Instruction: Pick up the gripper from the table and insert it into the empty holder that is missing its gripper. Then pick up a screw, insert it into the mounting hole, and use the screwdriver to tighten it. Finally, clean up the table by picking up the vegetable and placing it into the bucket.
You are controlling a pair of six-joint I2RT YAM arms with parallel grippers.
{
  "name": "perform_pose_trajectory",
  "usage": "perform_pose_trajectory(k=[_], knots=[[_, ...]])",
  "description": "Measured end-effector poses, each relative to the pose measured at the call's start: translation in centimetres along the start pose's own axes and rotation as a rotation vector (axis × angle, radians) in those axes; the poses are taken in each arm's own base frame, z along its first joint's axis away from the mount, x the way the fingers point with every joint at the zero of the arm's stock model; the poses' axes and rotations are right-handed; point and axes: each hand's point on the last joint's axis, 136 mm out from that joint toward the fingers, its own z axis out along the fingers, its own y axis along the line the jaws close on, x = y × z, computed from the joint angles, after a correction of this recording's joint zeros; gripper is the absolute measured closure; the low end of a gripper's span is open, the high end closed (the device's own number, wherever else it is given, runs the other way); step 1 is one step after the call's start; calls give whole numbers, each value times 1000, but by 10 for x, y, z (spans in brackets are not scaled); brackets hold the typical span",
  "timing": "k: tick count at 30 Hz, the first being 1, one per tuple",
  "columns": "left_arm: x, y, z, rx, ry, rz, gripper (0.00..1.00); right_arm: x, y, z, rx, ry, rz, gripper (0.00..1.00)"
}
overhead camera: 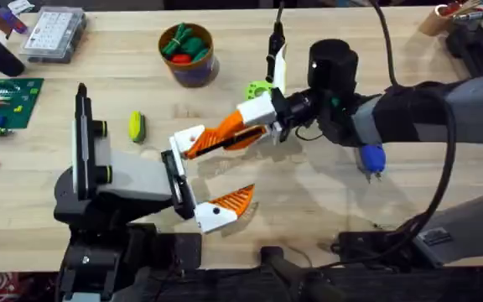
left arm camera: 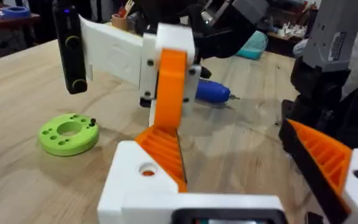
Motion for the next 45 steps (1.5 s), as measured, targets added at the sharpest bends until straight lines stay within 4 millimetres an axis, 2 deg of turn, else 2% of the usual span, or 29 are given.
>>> perform_pose_trajectory(k=[1,3,7,16,26,45], knots=[[0,0,0,0,0,0,11,0,0,0,0,0,3,631],[0,0,0,0,0,0,11,0,0,0,0,1,3,750],[0,0,0,0,0,0,11,0,0,0,-1,3,1,775],[0,1,0,-4,0,-5,11,-1,1,0,0,-4,-8,984],[-1,8,-1,-48,-5,-15,11,-5,2,8,18,-41,0,989],[0,7,-1,-40,-3,-22,11,-9,1,8,24,-64,23,990]])
